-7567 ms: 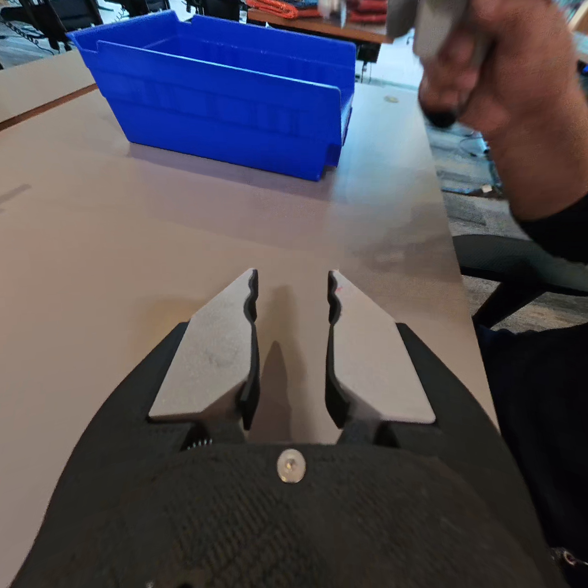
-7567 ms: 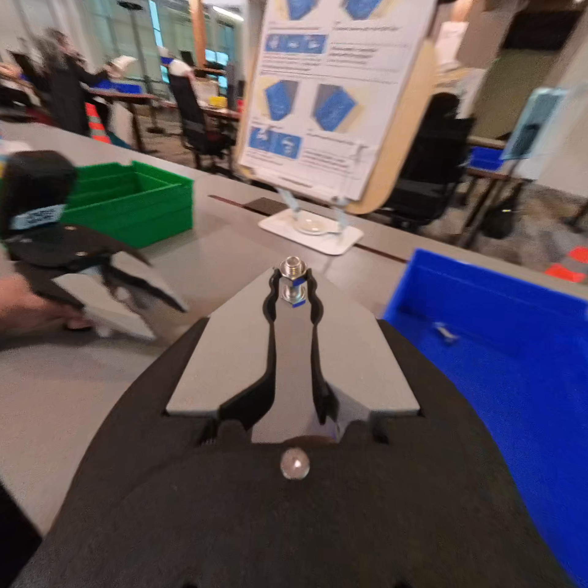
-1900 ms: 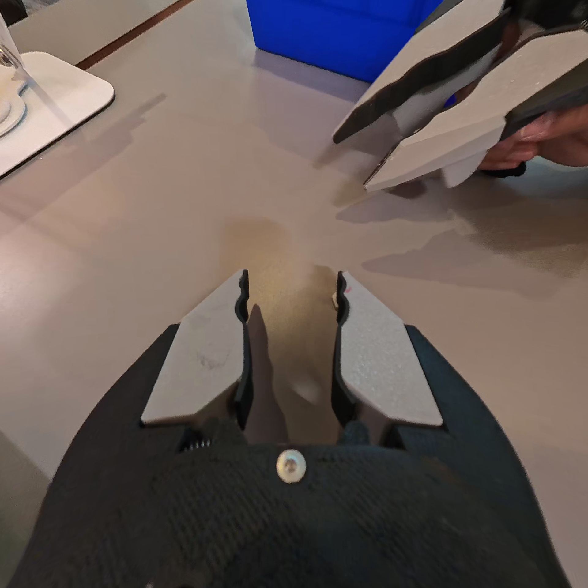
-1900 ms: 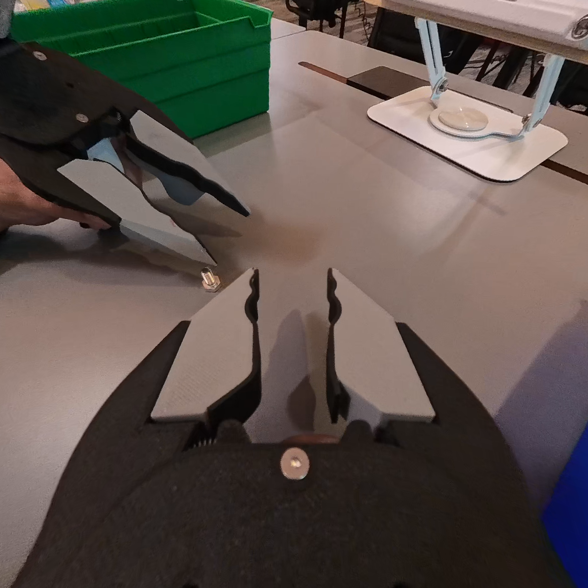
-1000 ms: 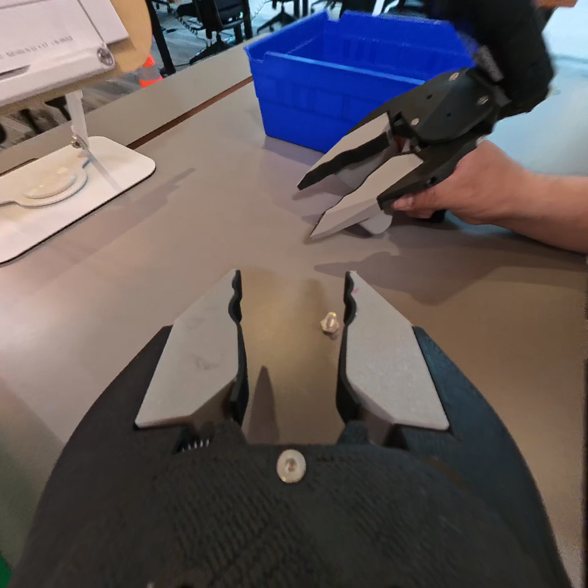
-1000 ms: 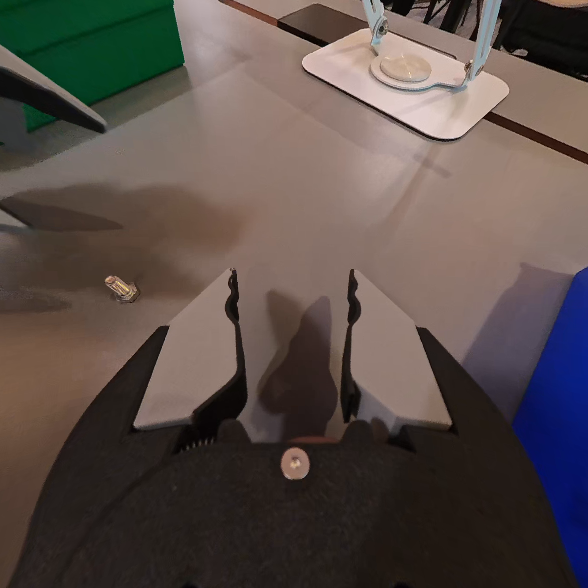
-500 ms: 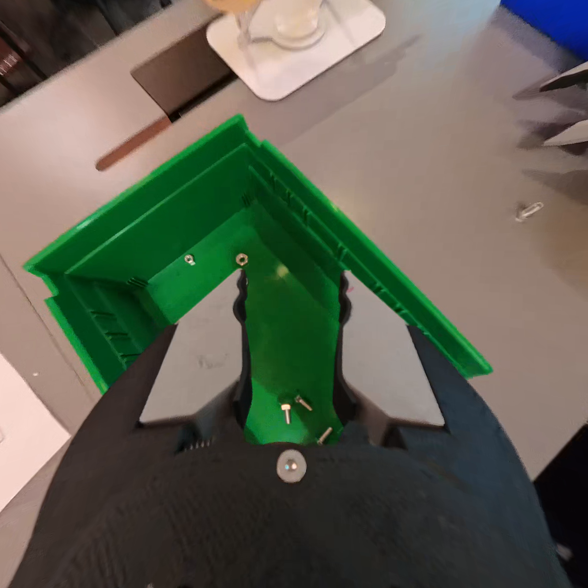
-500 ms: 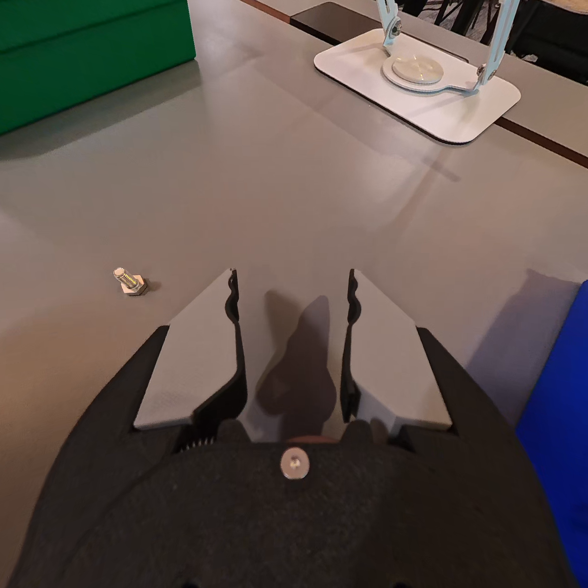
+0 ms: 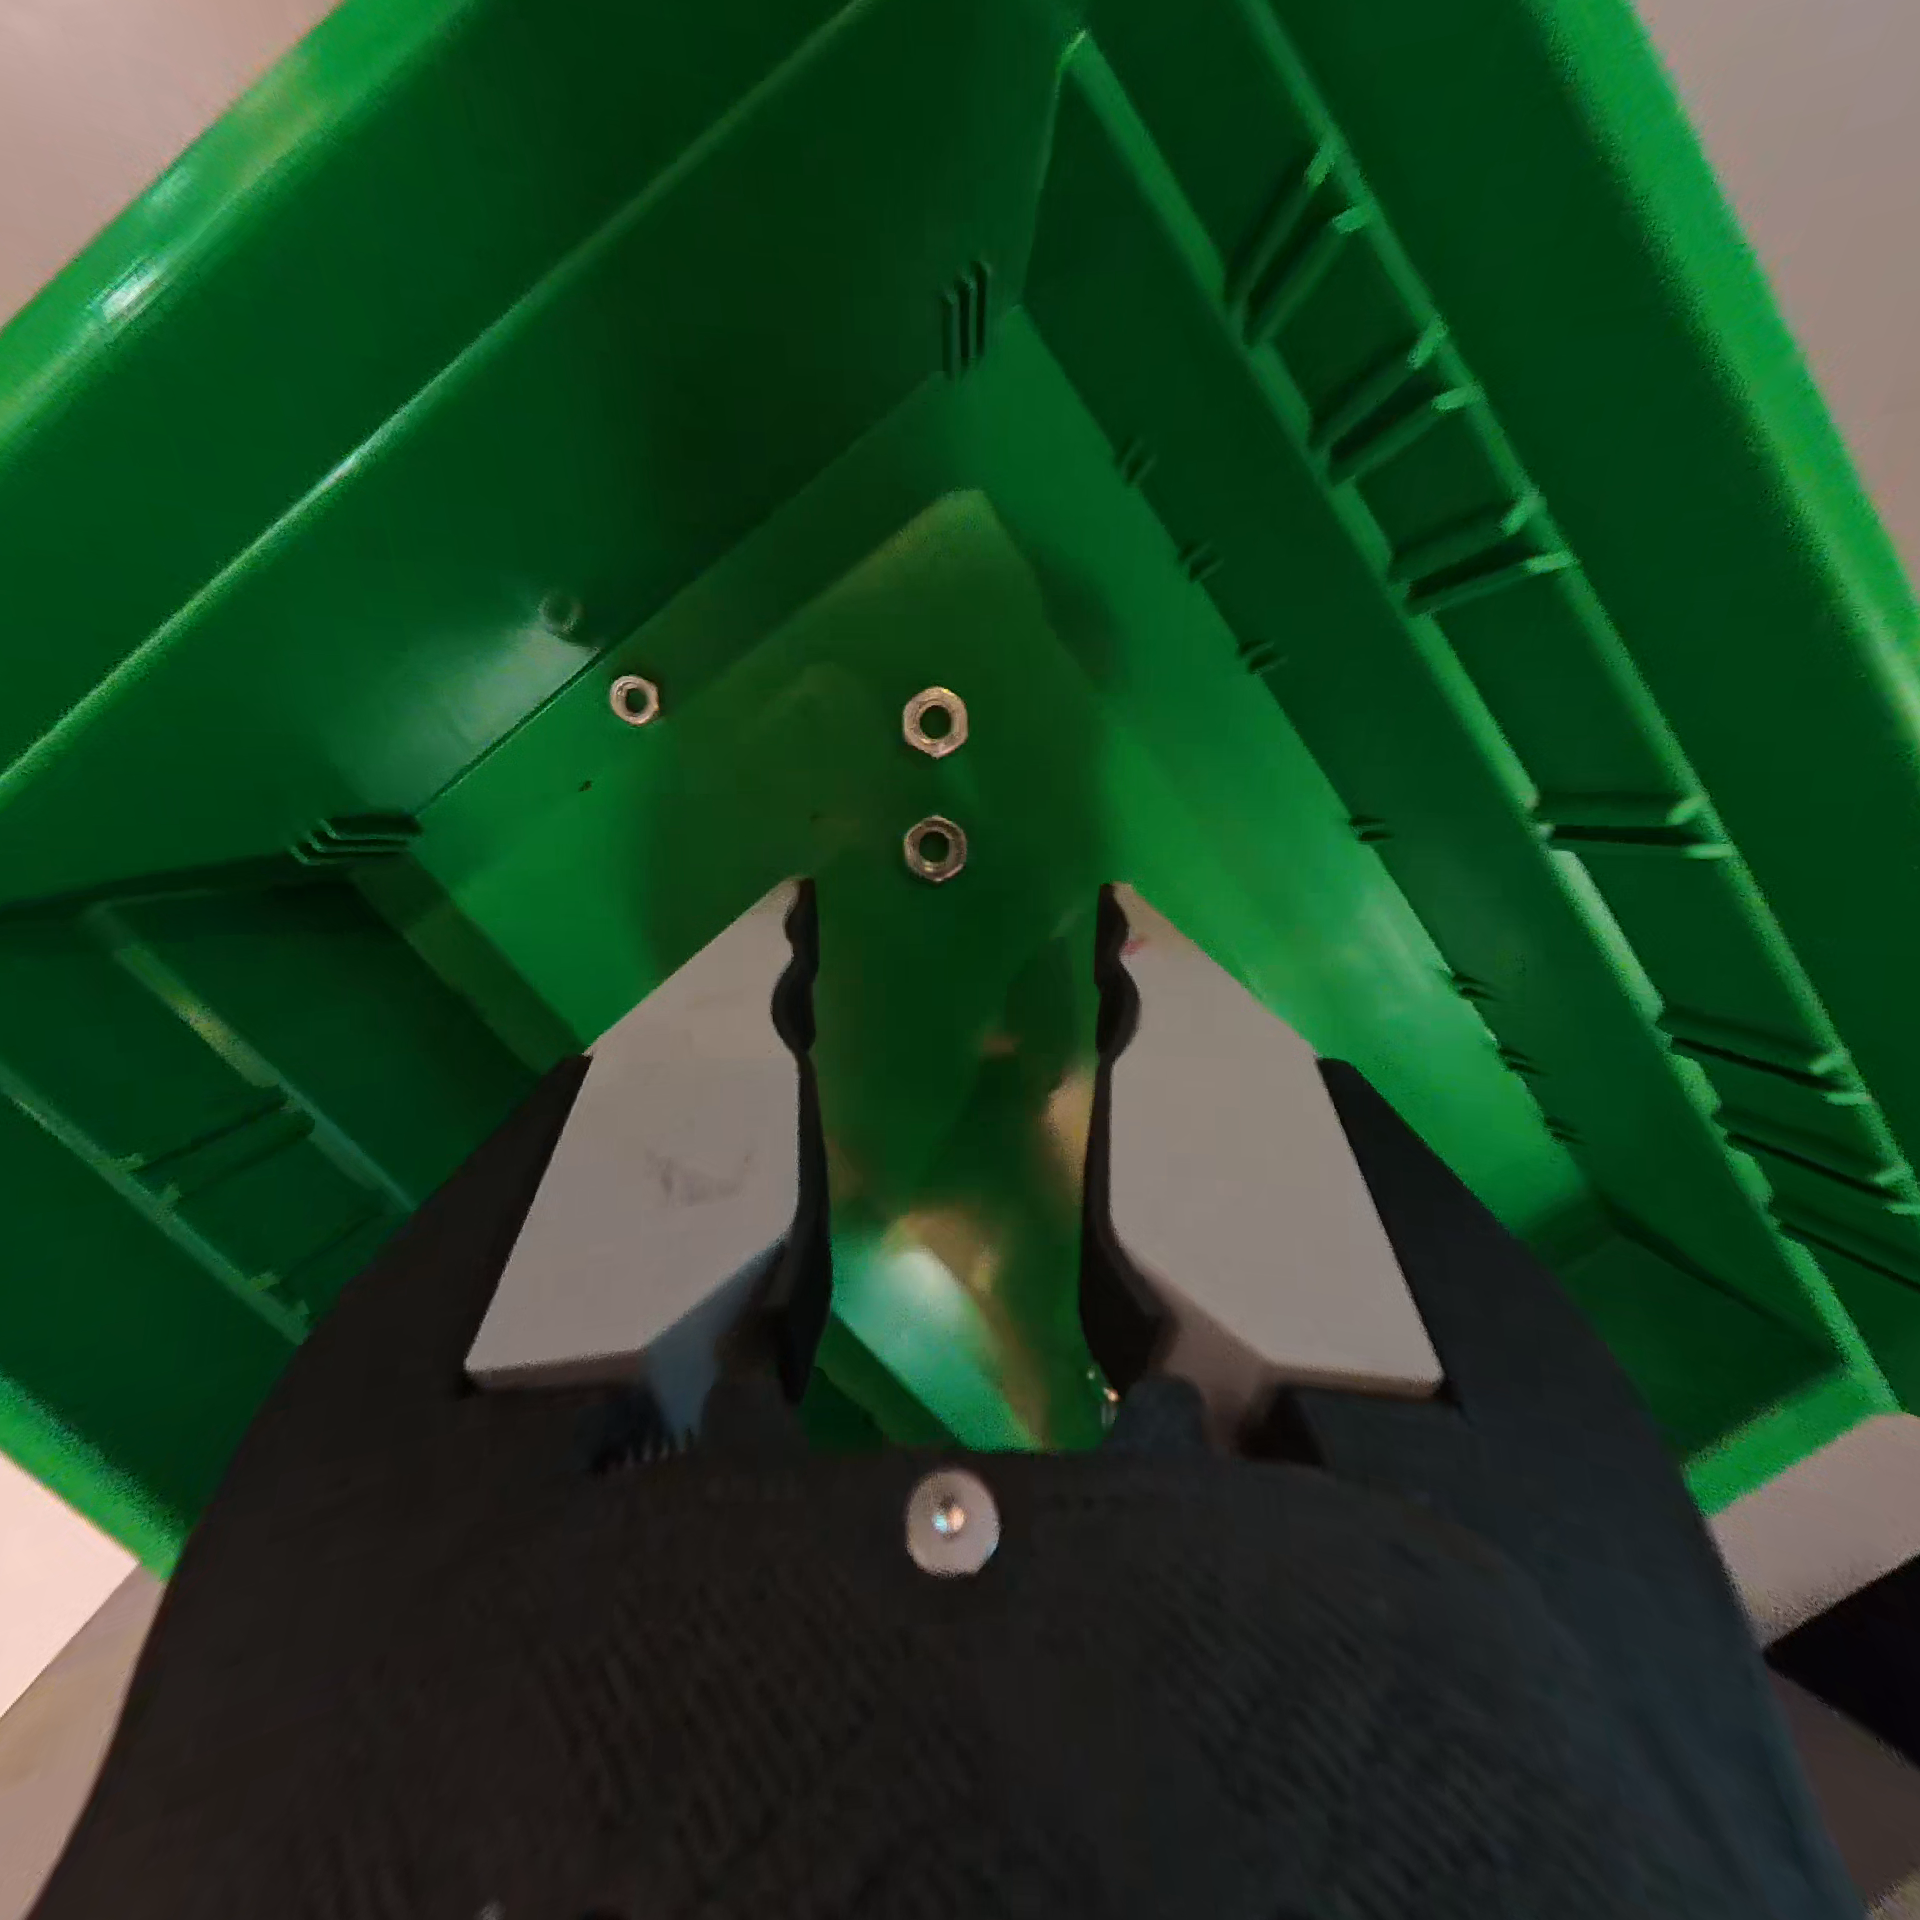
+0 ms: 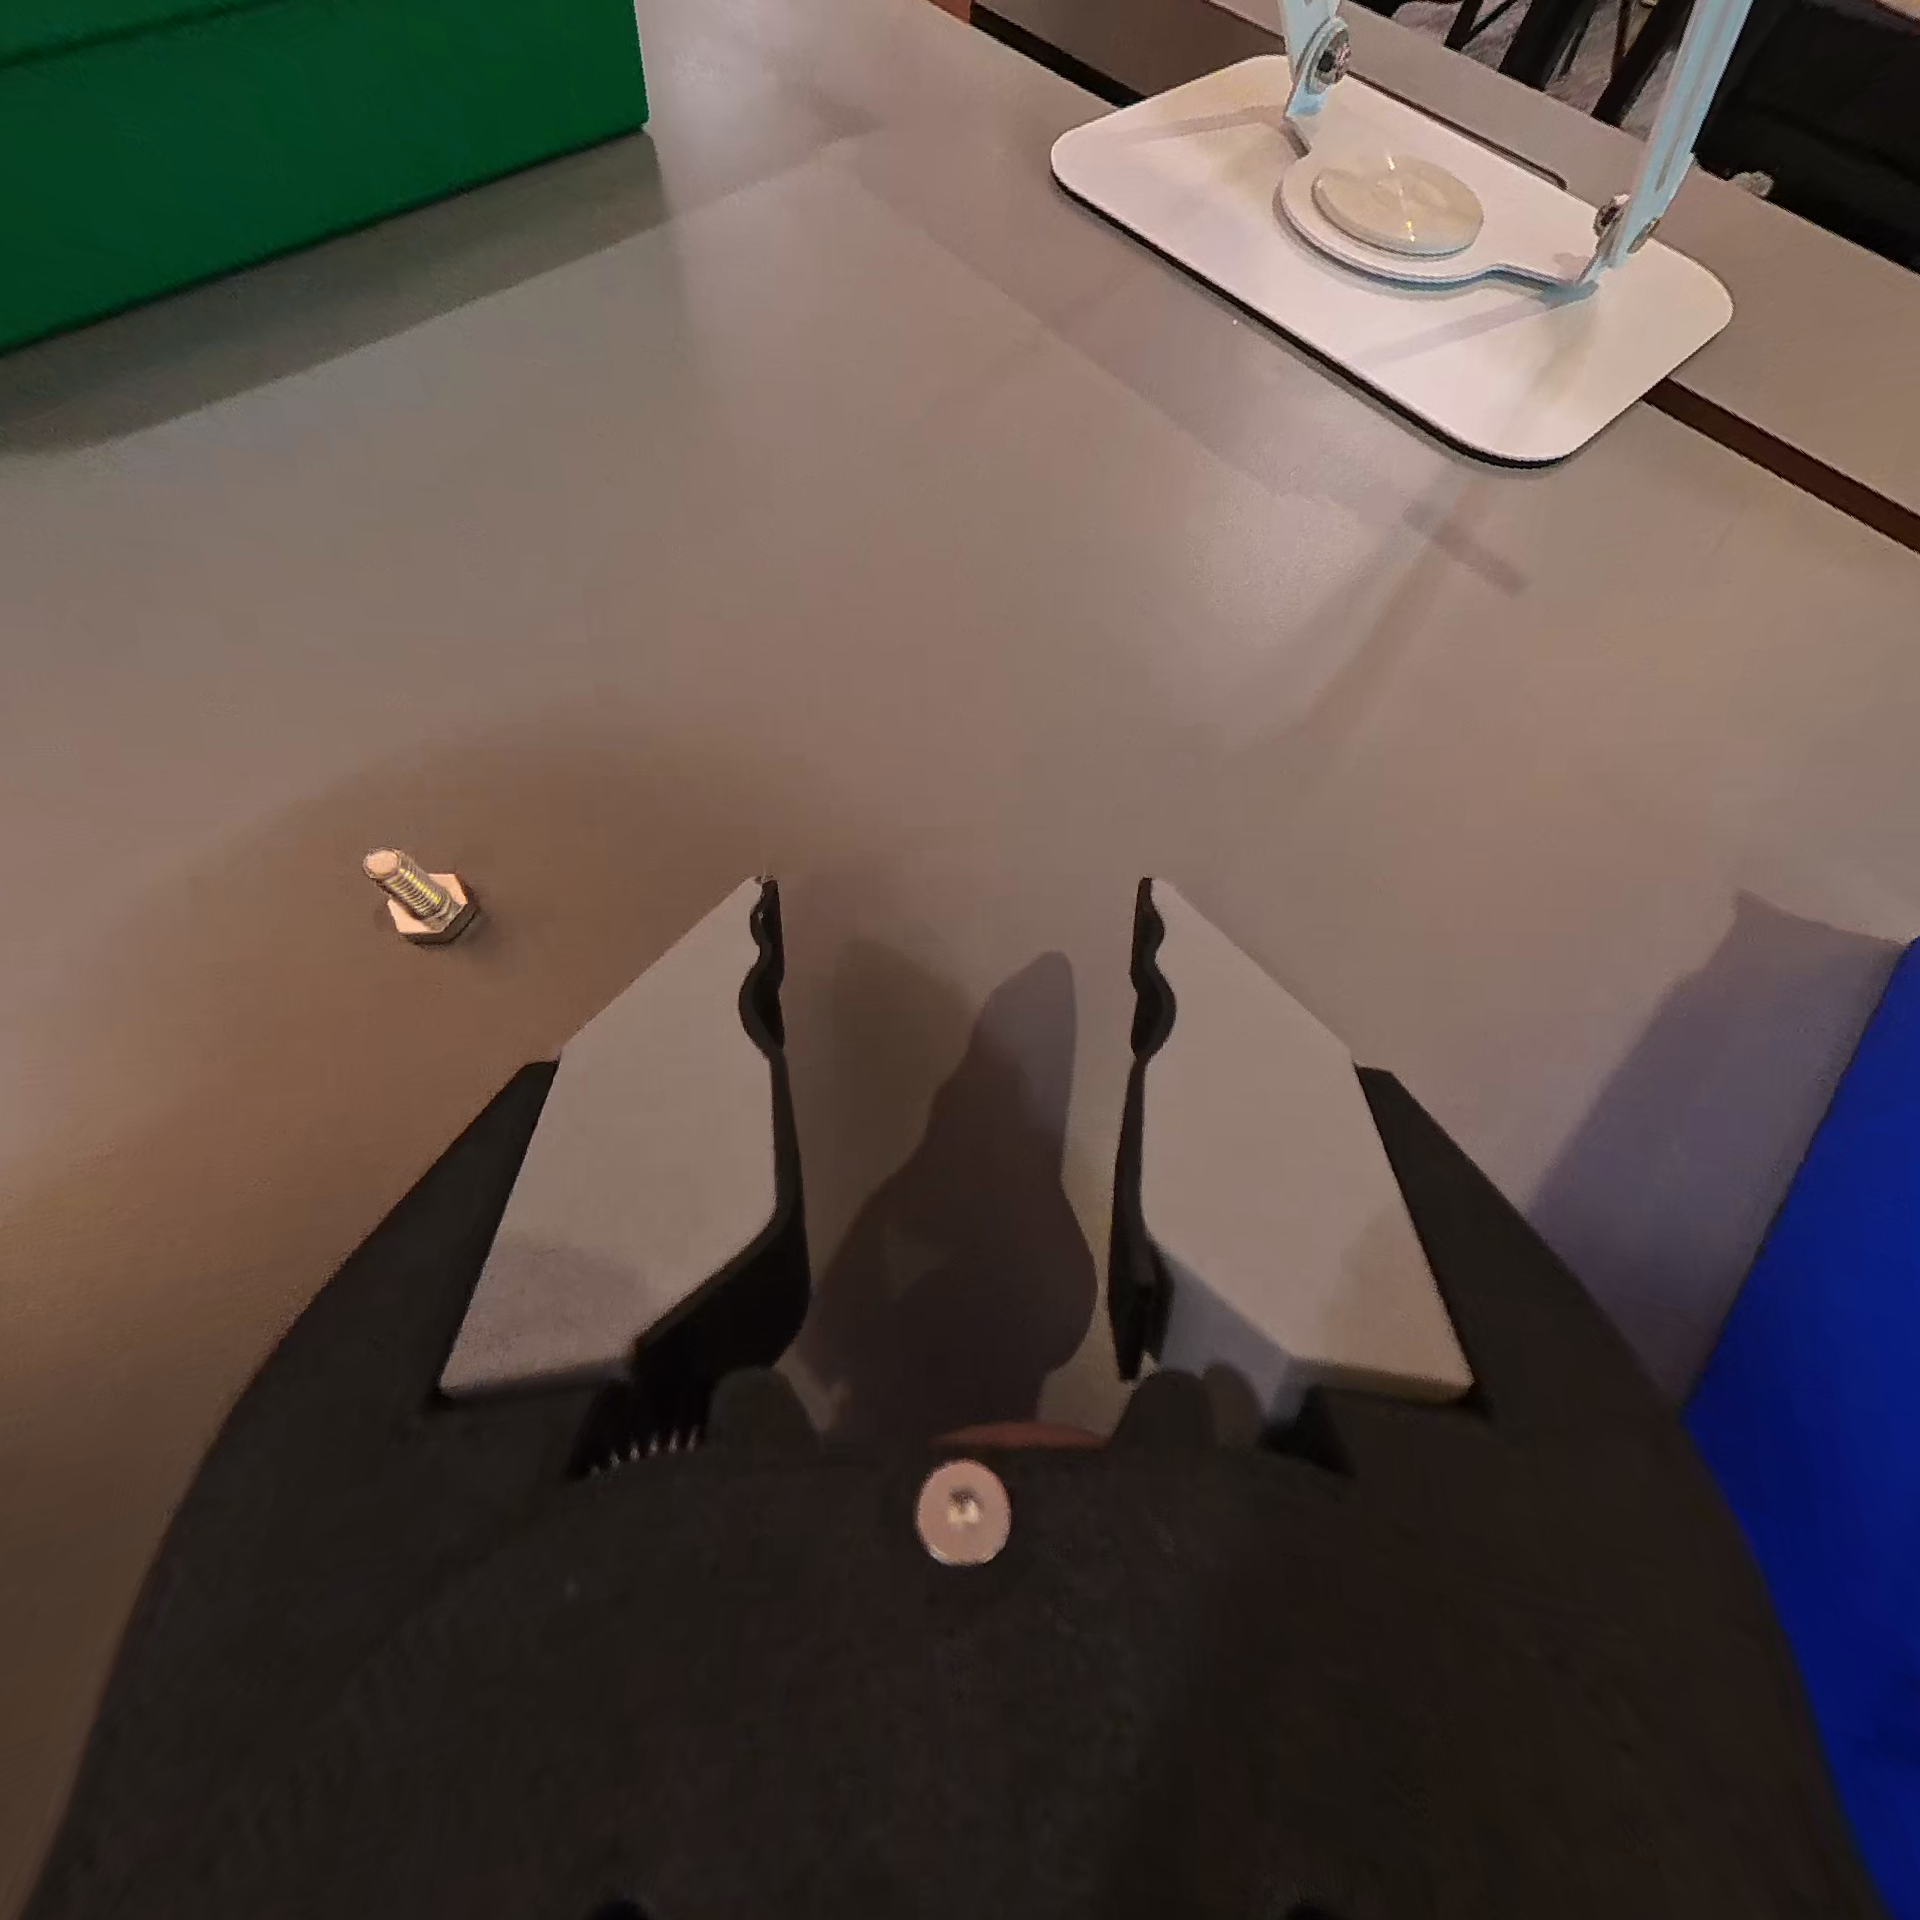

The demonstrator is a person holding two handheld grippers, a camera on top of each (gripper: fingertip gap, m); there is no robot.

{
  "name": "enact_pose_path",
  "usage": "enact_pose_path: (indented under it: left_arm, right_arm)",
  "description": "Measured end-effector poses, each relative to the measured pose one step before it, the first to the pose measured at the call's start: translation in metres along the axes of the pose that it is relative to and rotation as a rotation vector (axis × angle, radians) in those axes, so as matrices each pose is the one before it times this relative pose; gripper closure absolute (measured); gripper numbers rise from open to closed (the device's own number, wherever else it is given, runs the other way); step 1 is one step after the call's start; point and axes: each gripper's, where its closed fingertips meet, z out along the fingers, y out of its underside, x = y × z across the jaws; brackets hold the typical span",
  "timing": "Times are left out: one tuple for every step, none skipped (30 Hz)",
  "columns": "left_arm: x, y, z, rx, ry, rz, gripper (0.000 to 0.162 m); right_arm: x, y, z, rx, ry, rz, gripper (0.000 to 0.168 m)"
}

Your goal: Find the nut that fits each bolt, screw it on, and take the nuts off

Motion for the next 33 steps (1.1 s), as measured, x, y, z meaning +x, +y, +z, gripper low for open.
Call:
enact_pose_path:
  left_arm:
    - [-0.00274,0.00131,0.00299,-0.0197,-0.001,0.0007,0.11]
    - [-0.00249,0.0013,0.00315,-0.0189,0.001,-0.0013,0.11]
    - [-0.00175,0.00166,0.00319,-0.0194,0.0037,-0.001,0.111]
    - [-0.00155,0.0016,0.00293,-0.0169,0.0021,0.0008,0.111]
    - [-0.00132,0.0015,0.00223,-0.0137,-0.0009,0.0018,0.111]
    - [-0.00076,0.00062,0.00146,-0.0071,-0.0015,0.003,0.111]
    - [0.00008,-0.00013,0.00065,-0.0007,0.0004,0.0037,0.111]
    - [0.00082,-0.00056,0.00014,0.0016,0.0026,0.0037,0.111]
    - [0.00094,-0.00088,-0.00033,0.0033,0.002,0.0037,0.111]
    - [0.00065,-0.00099,-0.00049,0.0037,-0.0002,0.0035,0.111]
    - [0.00037,-0.00061,-0.00041,-0.0003,-0.0016,0.0032,0.112]
    - [0.00002,-0.0001,-0.00049,-0.0045,-0.0038,0.0029,0.111]
    - [-0.00038,-0.00007,-0.00057,-0.0034,-0.0065,0.0034,0.111]
    - [-0.00002,-0.00009,-0.00053,-0.0024,-0.0057,0.0036,0.111]
    - [0.00062,0.00044,-0.00052,-0.0039,-0.0021,0.003,0.111]
    - [0.00133,0.00096,-0.00051,-0.0059,0.0001,0.0038,0.111]
    - [0.00166,0.00092,-0.00072,-0.0036,-0.0006,0.0062,0.111]
    - [0.00183,0.00059,-0.00092,0.0,-0.0016,0.008,0.111]
    - [0.00178,-0.00007,-0.00122,0.0046,-0.0028,0.0087,0.111]
    - [0.00187,-0.00062,-0.0014,0.0079,-0.0011,0.009,0.111]
    - [0.00196,-0.00104,-0.00109,0.0082,0.0022,0.0074,0.112]
    - [0.00201,-0.00075,-0.00058,0.0039,0.0047,0.0052,0.112]
    - [0.00153,-0.00037,-0.00011,-0.0013,0.0031,0.0041,0.111]
    - [0.00091,-0.00062,0.00025,-0.002,-0.0012,0.0037,0.111]
    - [0.00075,-0.00097,0.00048,-0.0011,-0.0033,0.0047,0.111]
    - [0.00105,-0.001,0.00077,-0.0021,-0.0027,0.0075,0.111]
    - [0.00105,-0.00093,0.00109,-0.0041,-0.0039,0.0095,0.112]
    - [0.00131,0.00015,0.00132,-0.0128,-0.003,0.0106,0.112]
    - [0.00192,0.00116,0.00138,-0.0167,0.0006,0.0129,0.111]
    - [0.0015,0.00056,0.00121,-0.0107,-0.0016,0.0107,0.111]
    - [0.00067,-0.00082,0.00118,-0.0007,-0.0032,0.0063,0.112]
    - [0.00103,-0.00053,0.00156,0.0001,0.0036,0.0011,0.113]
    - [0.00091,0.00104,0.00161,-0.0081,0.0093,-0.0018,0.113]
  right_arm:
    - [-0.0005,0.0004,0.00041,-0.0037,-0.0023,-0.0022,0.103]
    - [-0.00014,0.00021,0.00021,-0.0012,-0.0009,-0.0005,0.103]
    - [-0.00019,-0.00013,-0.0001,0.0009,-0.0017,0.0003,0.104]
    - [-0.00011,-0.00014,-0.00022,0.002,-0.0016,0.0012,0.104]
    - [0.00006,-0.00045,-0.00028,0.0034,-0.0012,0.0024,0.104]
    - [0.00005,-0.00042,-0.00033,0.0034,-0.0022,0.0033,0.105]
    - [0.00002,-0.00023,-0.00028,0.0025,-0.003,0.0038,0.105]
    - [0.00001,-0.00025,-0.00021,0.002,-0.0029,0.0034,0.105]
    - [-0.00005,-0.00018,-0.00017,0.002,-0.0016,0.0021,0.105]
    - [-0.00009,-0.00019,-0.00012,0.0016,-0.0007,0.0004,0.106]
    - [-0.00027,0.00003,-0.00004,-0.0001,-0.0012,-0.0018,0.106]
    - [-0.00038,0.00007,0.00008,-0.0005,-0.0001,-0.0035,0.106]
    - [-0.00037,-0.00005,-0.00004,0.0001,0.0012,-0.0046,0.106]
    - [-0.00051,0.00007,-0.00005,0.0,0.0007,-0.0054,0.106]
    - [-0.0004,-0.00009,-0.00007,0.0006,0.0014,-0.0055,0.106]
    - [-0.00024,-0.00025,-0.00016,0.0016,0.0024,-0.0047,0.106]
    - [-0.00016,-0.0003,-0.00016,0.0022,0.0022,-0.0037,0.106]
    - [-0.00006,-0.00015,-0.00028,0.0019,0.001,-0.0021,0.106]
    - [0.00006,-0.00019,-0.00012,0.0016,0.0002,0.0,0.106]
    - [-0.00003,-0.00016,-0.00012,0.0016,-0.0017,0.002,0.106]
    - [0.00002,0.00004,0.00007,-0.0001,-0.0031,0.0044,0.106]
    - [0.00005,0.00041,0.00032,-0.0028,-0.0052,0.0058,0.107]
    - [-0.00009,0.00043,0.00047,-0.0041,-0.0065,0.0066,0.107]
    - [0.00006,0.00008,0.00053,-0.0023,-0.0056,0.0065,0.107]
    - [0.00018,-0.00041,0.00025,0.0019,-0.0034,0.0051,0.107]
    - [0.00017,-0.00091,0.00001,0.005,-0.0028,0.0035,0.107]
    - [0.00005,-0.00091,-0.0002,0.0062,-0.0027,0.0022,0.108]
    - [-0.00018,-0.00101,-0.00028,0.0063,-0.0033,0.001,0.109]
    - [-0.00036,-0.00071,-0.00015,0.0047,-0.0039,0.0002,0.11]
    - [-0.00055,-0.0001,0.00014,0.0001,-0.005,0.0001,0.111]
    - [-0.00075,0.00046,0.00059,-0.0049,-0.0061,0.0002,0.111]
    - [-0.00039,0.00093,0.00081,-0.0074,-0.004,0.0006,0.111]
    - [-0.00031,0.00068,0.00059,-0.0061,-0.0025,-0.0003,0.11]
